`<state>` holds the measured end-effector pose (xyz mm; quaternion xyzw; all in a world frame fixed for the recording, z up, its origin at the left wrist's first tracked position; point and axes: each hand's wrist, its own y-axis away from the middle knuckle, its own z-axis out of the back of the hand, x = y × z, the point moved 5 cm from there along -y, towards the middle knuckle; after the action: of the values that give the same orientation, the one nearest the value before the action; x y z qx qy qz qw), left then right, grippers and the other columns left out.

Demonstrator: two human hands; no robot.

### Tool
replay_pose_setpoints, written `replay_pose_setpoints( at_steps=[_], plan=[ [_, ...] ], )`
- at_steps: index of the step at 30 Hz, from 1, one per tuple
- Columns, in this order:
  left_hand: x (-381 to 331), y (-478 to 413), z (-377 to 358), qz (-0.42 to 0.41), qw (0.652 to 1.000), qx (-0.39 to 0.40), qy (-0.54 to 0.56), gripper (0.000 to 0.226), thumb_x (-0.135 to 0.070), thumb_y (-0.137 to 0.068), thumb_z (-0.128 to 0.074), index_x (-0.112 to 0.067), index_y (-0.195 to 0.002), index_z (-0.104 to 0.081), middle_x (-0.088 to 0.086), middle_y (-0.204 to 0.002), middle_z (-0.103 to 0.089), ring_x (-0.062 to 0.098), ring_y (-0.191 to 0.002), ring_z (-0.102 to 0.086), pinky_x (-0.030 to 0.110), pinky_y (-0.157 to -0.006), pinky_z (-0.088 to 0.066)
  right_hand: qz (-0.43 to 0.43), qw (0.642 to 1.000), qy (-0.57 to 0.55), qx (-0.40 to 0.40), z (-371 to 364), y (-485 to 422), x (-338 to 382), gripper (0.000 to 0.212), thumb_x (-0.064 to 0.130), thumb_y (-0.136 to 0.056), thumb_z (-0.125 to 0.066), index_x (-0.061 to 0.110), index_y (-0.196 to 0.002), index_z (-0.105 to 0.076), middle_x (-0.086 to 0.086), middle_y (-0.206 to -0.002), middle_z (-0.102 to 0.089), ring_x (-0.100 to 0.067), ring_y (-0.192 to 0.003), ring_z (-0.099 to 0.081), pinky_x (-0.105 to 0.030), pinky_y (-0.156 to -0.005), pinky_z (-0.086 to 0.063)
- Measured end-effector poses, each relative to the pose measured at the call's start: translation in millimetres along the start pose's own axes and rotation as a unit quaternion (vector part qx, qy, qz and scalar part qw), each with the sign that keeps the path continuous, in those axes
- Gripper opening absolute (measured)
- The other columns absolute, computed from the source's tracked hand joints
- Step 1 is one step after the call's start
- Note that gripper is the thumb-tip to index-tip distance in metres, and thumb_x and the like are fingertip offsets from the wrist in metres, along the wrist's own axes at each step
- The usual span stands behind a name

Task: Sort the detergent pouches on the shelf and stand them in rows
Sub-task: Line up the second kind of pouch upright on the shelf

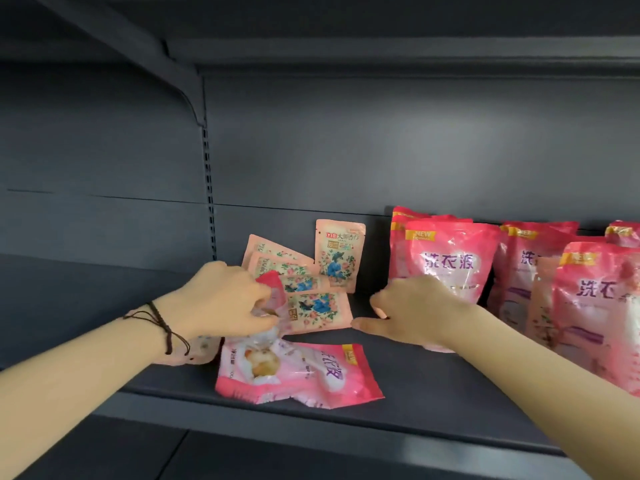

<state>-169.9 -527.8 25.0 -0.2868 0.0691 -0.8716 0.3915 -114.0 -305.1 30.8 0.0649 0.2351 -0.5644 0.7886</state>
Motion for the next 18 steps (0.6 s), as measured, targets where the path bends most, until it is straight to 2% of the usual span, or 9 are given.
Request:
replay_pose_setpoints(
  at_steps=[2,5,8,15,18],
  plan=[
    [26,12,-8,-0.004,1.0,0.004,-0.013,0.056,-0.072,-0.078,-0.025,-0.029,-0.084,-0.059,-0.009,-0.075,-0.061,0.011,-0.079,-0.058,0.027,-0.07,-0.044,0.006,1.0,0.022,-0.005,11,-17,19,0.067,0.071,-0.09,-0.024,0.015,-0.088,-0.061,0.004,-0.067,-0.046,-0.019,-0.063,-0.048,-0.027,-0.05,-0.032],
    [60,22,-21,0.0,0.999,0.033,-0.037,0.054,-0.072,-0.082,-0.028,-0.03,-0.09,-0.061,-0.009,-0.078,-0.063,0.011,-0.081,-0.059,0.027,-0.069,-0.043,0.017,0.998,0.055,-0.009,26,-45,43,0.066,0.07,-0.091,-0.023,0.014,-0.085,-0.057,0.002,-0.065,-0.043,-0.02,-0.062,-0.046,-0.027,-0.051,-0.032],
    [83,22,-33,0.015,0.998,0.042,-0.038,0.056,-0.073,-0.082,-0.029,-0.029,-0.088,-0.063,-0.01,-0.076,-0.062,0.011,-0.079,-0.058,0.027,-0.068,-0.043,0.031,0.997,0.075,0.007,30,-75,54,0.073,0.071,-0.09,-0.021,0.012,-0.09,-0.062,0.002,-0.064,-0.044,-0.017,-0.057,-0.044,-0.026,-0.049,-0.029],
    [106,6,-73,0.064,0.993,0.101,-0.002,0.063,-0.074,-0.081,-0.026,-0.025,-0.087,-0.065,-0.007,-0.079,-0.065,0.015,-0.08,-0.061,0.03,-0.074,-0.043,0.044,0.993,0.085,0.067,4,-138,61,0.08,0.073,-0.089,-0.015,0.009,-0.088,-0.064,0.001,-0.066,-0.046,-0.018,-0.062,-0.049,-0.026,-0.05,-0.032],
    [113,-3,-93,0.085,0.987,0.129,0.035,0.058,-0.075,-0.081,-0.027,-0.03,-0.084,-0.062,-0.011,-0.081,-0.064,0.013,-0.082,-0.06,0.031,-0.072,-0.04,0.043,0.994,0.055,0.085,-10,-161,58,0.081,0.072,-0.09,-0.014,0.01,-0.099,-0.065,0.0,-0.073,-0.054,-0.02,-0.069,-0.056,-0.026,-0.051,-0.034]
  ],
)
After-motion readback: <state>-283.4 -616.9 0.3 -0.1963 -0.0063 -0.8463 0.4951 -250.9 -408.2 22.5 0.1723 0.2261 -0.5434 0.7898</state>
